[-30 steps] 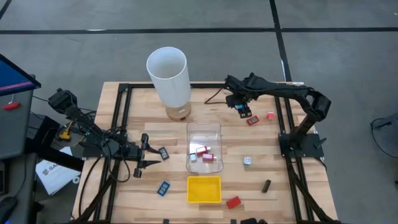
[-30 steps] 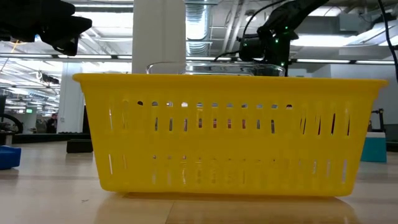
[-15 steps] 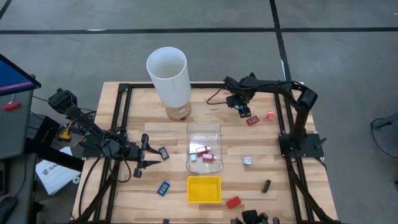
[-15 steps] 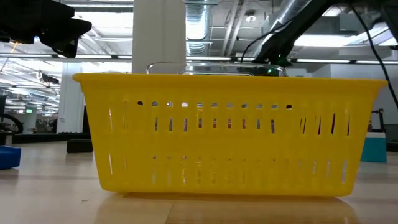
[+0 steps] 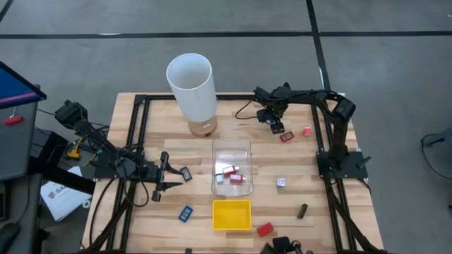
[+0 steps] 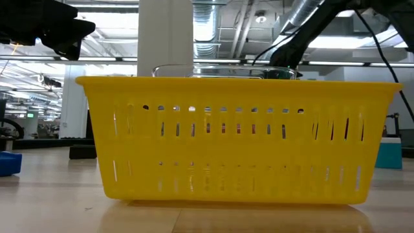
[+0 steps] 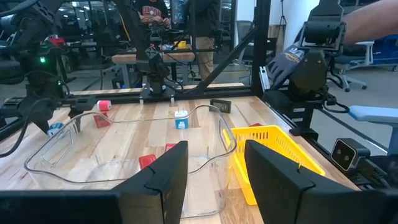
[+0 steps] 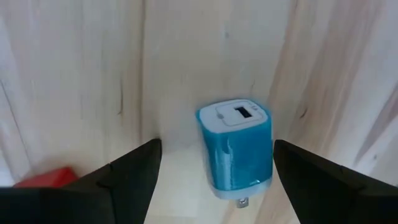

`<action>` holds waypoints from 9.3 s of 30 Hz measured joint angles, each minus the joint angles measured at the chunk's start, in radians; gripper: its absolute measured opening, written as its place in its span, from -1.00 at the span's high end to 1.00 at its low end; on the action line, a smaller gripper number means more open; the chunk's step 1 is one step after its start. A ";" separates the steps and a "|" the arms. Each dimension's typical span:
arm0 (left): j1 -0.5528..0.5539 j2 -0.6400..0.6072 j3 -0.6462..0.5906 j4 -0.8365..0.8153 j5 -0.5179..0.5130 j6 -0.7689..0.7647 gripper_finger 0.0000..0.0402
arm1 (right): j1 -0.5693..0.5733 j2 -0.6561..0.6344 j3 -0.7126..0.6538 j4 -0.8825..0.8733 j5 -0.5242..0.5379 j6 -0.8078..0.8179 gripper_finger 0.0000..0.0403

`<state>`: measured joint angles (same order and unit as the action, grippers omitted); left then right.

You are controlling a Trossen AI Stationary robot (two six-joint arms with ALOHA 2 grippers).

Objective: Pick & Place Office items
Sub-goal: Put the top blue charger adapter into the transparent bin, then put the pink charger adapter into the transparent bin

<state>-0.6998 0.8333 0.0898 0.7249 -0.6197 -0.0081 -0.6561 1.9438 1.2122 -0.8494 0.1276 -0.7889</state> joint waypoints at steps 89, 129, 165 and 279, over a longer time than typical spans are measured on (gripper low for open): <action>0.000 0.000 0.001 -0.029 -0.017 -0.035 0.23 | 0.641 0.063 0.528 -0.050 -0.345 0.691 0.38; 0.000 0.000 0.000 -0.053 -0.013 -0.053 0.23 | 0.590 0.184 0.518 0.093 -0.444 0.636 0.38; 0.000 0.000 0.000 -0.057 -0.013 -0.058 0.23 | 0.605 0.070 0.518 -0.002 -0.387 0.729 0.19; 0.000 -0.002 -0.084 0.017 -0.022 -0.134 0.23 | 0.081 -0.883 -0.473 -0.062 -0.099 1.434 0.40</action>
<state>-0.7002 0.8314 0.0063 0.7419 -0.6419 -0.1425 -0.5746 1.0605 0.7396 -0.9109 0.0287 0.6446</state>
